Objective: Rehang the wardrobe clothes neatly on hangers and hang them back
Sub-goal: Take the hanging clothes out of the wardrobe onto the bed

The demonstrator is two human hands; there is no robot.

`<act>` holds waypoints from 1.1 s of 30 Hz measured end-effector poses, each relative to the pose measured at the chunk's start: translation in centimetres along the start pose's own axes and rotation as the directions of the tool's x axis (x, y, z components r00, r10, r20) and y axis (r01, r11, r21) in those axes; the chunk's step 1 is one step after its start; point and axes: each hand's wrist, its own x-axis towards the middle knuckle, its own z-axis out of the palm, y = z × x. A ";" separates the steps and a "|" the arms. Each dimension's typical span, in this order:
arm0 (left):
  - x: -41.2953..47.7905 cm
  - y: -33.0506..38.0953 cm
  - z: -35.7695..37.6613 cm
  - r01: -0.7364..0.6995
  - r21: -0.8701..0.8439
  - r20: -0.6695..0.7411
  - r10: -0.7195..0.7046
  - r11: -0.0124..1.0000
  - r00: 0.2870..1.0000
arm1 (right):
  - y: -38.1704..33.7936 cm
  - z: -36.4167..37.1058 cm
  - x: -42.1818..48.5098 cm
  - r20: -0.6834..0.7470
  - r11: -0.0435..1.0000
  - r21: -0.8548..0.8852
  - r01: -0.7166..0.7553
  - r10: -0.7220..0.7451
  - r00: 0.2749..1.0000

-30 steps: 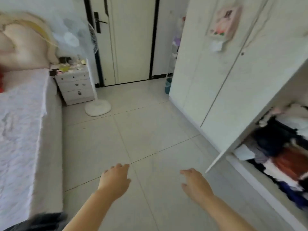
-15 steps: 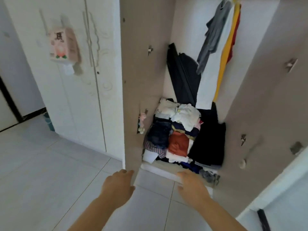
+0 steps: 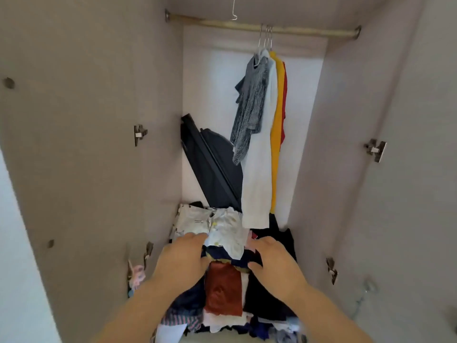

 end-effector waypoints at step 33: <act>53.0 -2.7 -17.0 -0.248 -0.127 -0.713 0.085 0.961 0.696 | 4.1 -23.8 54.3 -0.662 0.923 -0.363 0.124 -0.350 0.662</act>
